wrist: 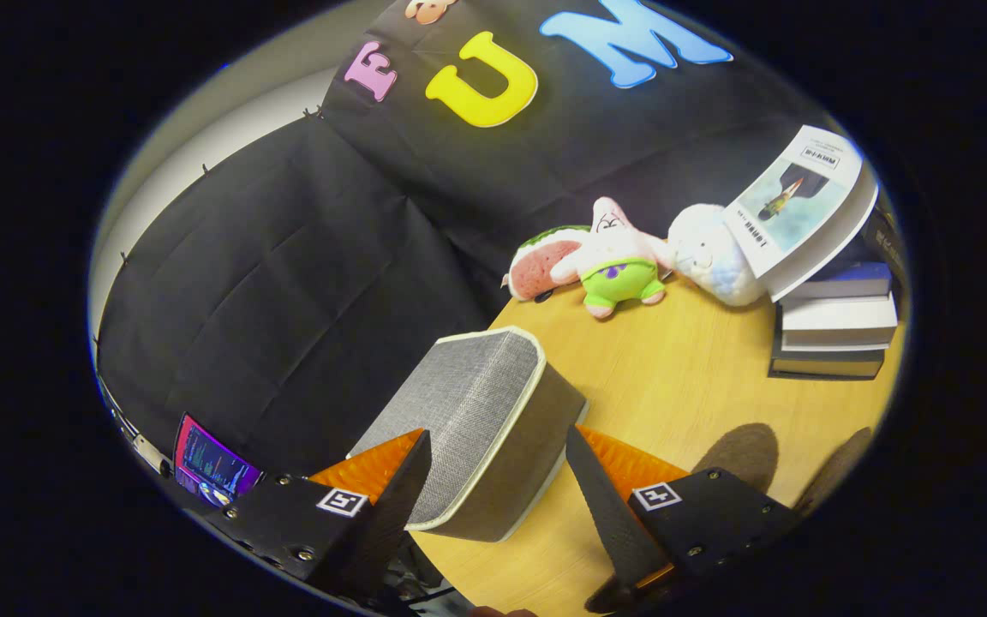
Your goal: Open the storage box then place both shoes into the box .Put the left shoe in first, then the right shoe, with the right side of both shoes facing outward in a uniform manner.
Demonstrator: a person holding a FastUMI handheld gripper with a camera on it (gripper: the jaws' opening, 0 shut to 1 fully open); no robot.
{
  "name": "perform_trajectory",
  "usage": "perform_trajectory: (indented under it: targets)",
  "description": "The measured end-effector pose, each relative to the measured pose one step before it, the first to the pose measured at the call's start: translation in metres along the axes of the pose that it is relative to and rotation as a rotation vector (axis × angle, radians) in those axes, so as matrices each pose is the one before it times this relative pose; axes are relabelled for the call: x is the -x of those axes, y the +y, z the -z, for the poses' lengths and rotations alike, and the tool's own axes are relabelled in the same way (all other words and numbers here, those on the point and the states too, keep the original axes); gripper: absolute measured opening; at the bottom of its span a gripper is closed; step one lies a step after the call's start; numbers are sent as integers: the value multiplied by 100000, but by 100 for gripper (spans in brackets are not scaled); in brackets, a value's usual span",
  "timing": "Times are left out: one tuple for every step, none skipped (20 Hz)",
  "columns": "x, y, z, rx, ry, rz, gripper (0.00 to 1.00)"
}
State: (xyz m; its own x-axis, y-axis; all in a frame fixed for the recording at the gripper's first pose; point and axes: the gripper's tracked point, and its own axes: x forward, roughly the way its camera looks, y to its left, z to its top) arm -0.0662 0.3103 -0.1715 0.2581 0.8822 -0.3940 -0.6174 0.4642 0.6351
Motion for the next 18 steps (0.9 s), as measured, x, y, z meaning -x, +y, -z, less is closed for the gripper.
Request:
perform_trajectory:
  targets:
    - [-546,360,814,-4306,3156,-4022,97]
    - [-428,145,570,-4092,3155,-3575,97]
    - [-407,4,684,-2654,3130,-1360,97]
    - [-361,127,450,-2080,2421,-1795,96]
    - [-376,172,286,-2393,1607,-2499,96]
    - [-390,237,109,-2872,1156,-3285,97]
    - [-556,-154,199,-2842,1284,-2264,96]
    - [-428,-491,151,-1929,1113,-299,96]
    - [-472,-281,313,-1810,1189,-208,96]
    - [-226,-264,42,-2316,676,-513,96]
    - [-316,-45,-64,-2235,319,-1067,96]
    - [-120,77,-121,-1105,-44,-930,96]
    - [-70,121,14,-615,38,-1060,96]
    - [-244,387,56,-716,704,-1769,95]
    - [-257,260,240,-90,830,-1112,95]
    - [-218,-3,113,780,560,-54,95]
    - [-153,122,181,12,913,-533,84]
    - [-95,486,0,-700,155,-2058,78]
